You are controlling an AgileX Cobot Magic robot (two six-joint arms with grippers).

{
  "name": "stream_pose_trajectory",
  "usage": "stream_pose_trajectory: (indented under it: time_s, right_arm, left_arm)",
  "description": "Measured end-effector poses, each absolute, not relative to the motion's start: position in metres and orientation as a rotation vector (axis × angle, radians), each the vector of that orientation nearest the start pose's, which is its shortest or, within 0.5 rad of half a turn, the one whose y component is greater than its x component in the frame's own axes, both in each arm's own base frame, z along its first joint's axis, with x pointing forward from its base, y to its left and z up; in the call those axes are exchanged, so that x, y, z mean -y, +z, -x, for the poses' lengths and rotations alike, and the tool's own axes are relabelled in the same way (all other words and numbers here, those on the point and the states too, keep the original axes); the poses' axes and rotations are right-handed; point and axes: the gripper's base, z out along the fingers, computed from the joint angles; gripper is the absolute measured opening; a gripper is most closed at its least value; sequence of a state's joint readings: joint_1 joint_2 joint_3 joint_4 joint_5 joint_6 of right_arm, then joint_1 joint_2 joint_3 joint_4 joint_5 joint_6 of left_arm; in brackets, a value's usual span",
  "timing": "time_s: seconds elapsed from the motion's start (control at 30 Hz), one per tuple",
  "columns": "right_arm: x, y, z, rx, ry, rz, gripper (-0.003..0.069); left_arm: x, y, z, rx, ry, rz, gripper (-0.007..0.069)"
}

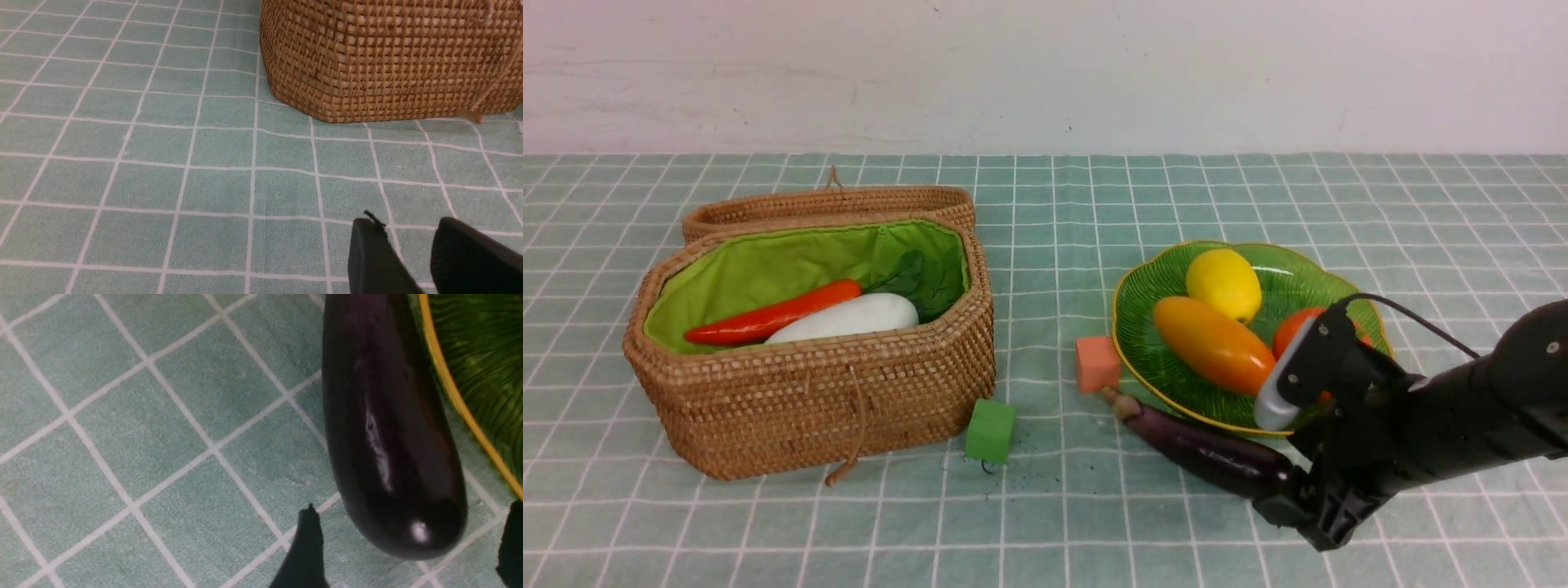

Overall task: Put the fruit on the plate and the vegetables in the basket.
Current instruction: Grab an eggplant with your right arm and place it in the basket on the left.

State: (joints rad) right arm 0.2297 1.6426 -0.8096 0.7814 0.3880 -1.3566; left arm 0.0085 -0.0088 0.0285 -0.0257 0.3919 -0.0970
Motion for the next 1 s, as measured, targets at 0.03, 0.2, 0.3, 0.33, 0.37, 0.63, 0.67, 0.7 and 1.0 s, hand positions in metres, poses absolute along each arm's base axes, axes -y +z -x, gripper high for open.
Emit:
stream_pose_trajectory:
  time_s: [0.03,0.2,0.3,0.33,0.37,0.63,0.67,0.7,1.0]
  right_arm:
    - [-0.093,0.169,-0.29,-2.302,0.208,1.133,0.0584]
    - [-0.094,0.161,-0.292,-2.332,0.232,1.109,0.0584]
    - [-0.095,0.161,-0.293,-2.335,0.254,1.072,0.0584]
    - [-0.096,0.162,-0.293,-2.33,0.27,1.051,0.0584]
    - [-0.096,0.162,-0.293,-2.328,0.276,1.046,0.0584]
    - [-0.105,0.157,-0.3,-2.287,0.397,0.949,0.0584]
    - [-0.106,0.155,-0.301,-2.286,0.406,0.935,0.0584]
    - [-0.106,0.155,-0.301,-2.283,0.41,0.928,0.0584]
    - [-0.112,0.148,-0.304,-2.251,0.5,0.909,0.0459]
  left_arm:
    - [0.0,0.169,-0.052,-1.892,-0.086,0.116,0.022]
    - [0.0,0.169,-0.052,-1.892,-0.086,0.116,0.0223]
    - [0.0,0.169,-0.052,-1.892,-0.086,0.116,0.0227]
    - [0.0,0.169,-0.052,-1.892,-0.086,0.116,0.0228]
    - [0.0,0.169,-0.052,-1.892,-0.086,0.116,0.0228]
    - [0.0,0.169,-0.052,-1.892,-0.086,0.116,0.0237]
    - [0.0,0.169,-0.052,-1.892,-0.086,0.116,0.0237]
    - [0.0,0.169,-0.052,-1.892,-0.086,0.116,0.0237]
    - [0.0,0.169,-0.052,-1.892,-0.086,0.116,0.0237]
